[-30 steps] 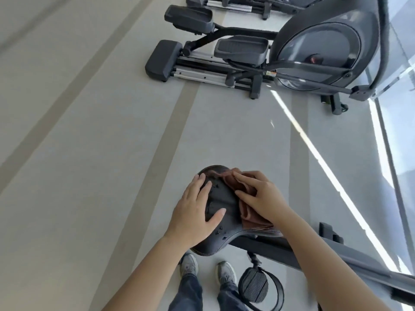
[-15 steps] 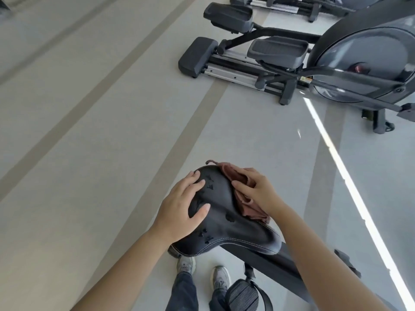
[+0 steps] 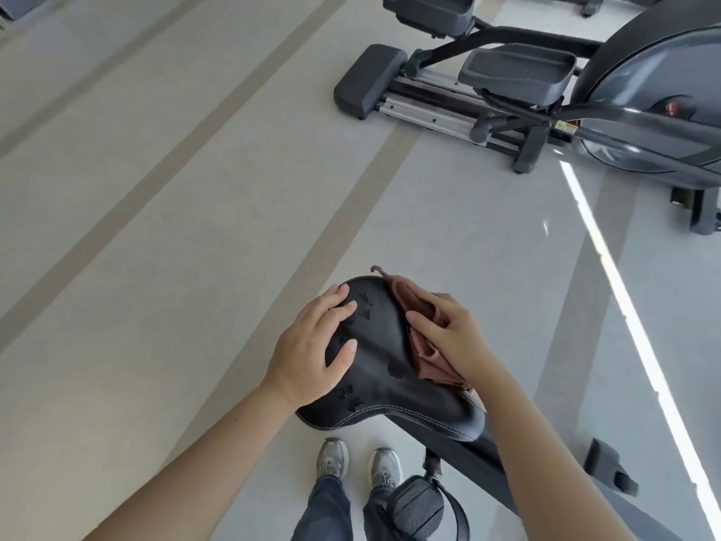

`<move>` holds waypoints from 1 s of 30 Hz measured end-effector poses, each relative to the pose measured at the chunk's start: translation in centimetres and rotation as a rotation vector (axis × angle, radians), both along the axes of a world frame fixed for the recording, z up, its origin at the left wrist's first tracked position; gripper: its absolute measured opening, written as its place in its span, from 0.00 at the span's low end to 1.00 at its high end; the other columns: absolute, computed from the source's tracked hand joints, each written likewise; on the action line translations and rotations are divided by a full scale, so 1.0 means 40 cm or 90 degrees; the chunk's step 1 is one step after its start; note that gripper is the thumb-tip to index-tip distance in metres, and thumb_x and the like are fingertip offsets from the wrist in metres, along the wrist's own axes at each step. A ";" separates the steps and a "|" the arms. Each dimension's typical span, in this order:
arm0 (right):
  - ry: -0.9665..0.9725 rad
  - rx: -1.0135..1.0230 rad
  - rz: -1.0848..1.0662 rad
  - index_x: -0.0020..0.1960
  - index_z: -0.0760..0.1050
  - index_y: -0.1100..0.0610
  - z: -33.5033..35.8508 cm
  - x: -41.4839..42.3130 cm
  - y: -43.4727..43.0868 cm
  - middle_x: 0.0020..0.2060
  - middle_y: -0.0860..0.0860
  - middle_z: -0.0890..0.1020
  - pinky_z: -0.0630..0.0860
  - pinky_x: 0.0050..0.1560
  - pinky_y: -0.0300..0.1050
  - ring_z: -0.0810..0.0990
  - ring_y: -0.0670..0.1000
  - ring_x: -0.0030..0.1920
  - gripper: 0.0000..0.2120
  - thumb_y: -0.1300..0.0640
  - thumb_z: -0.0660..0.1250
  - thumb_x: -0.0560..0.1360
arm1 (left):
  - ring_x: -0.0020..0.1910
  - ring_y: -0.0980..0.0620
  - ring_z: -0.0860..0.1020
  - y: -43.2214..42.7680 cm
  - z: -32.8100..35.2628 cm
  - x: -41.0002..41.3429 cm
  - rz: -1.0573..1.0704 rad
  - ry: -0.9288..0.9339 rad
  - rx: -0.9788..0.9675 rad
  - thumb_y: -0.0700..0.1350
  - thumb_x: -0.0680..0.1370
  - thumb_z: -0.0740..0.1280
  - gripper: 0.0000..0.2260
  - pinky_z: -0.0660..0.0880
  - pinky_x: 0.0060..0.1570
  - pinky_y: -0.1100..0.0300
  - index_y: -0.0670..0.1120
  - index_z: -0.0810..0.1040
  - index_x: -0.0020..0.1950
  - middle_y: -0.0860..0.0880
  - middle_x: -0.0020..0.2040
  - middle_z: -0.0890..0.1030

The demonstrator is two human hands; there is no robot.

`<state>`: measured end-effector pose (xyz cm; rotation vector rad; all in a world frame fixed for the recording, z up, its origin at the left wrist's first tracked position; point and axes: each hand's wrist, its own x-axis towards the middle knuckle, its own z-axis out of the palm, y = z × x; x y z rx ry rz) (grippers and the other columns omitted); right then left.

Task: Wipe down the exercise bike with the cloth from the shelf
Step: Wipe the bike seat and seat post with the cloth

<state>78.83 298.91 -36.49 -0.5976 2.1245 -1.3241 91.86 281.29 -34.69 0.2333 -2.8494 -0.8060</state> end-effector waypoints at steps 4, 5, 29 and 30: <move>0.058 0.059 0.025 0.55 0.72 0.32 0.015 0.041 0.069 0.51 0.40 0.76 0.64 0.50 0.27 0.74 0.40 0.52 0.18 0.50 0.70 0.71 | 0.67 0.50 0.68 0.003 -0.003 0.003 -0.003 0.004 -0.019 0.49 0.74 0.58 0.20 0.67 0.62 0.61 0.40 0.75 0.61 0.45 0.66 0.72; 0.097 0.079 0.024 0.58 0.74 0.37 0.014 0.043 0.058 0.52 0.41 0.75 0.63 0.50 0.26 0.73 0.41 0.53 0.17 0.50 0.70 0.71 | 0.67 0.50 0.68 0.003 -0.004 0.003 -0.004 0.005 -0.018 0.49 0.74 0.58 0.20 0.67 0.63 0.61 0.40 0.75 0.61 0.44 0.66 0.72; 0.065 0.206 -0.084 0.56 0.77 0.41 0.059 0.054 -0.001 0.44 0.42 0.76 0.65 0.44 0.34 0.74 0.44 0.46 0.14 0.51 0.70 0.71 | 0.67 0.45 0.69 -0.014 -0.017 -0.003 -0.039 0.050 0.026 0.50 0.73 0.56 0.22 0.68 0.60 0.56 0.39 0.75 0.61 0.42 0.66 0.73; 0.067 0.234 -0.095 0.54 0.78 0.42 0.058 0.062 0.007 0.43 0.41 0.76 0.65 0.42 0.33 0.74 0.45 0.45 0.12 0.50 0.70 0.71 | 0.67 0.45 0.69 -0.015 -0.018 -0.003 -0.040 0.052 0.029 0.50 0.73 0.56 0.23 0.68 0.60 0.56 0.39 0.75 0.61 0.42 0.66 0.73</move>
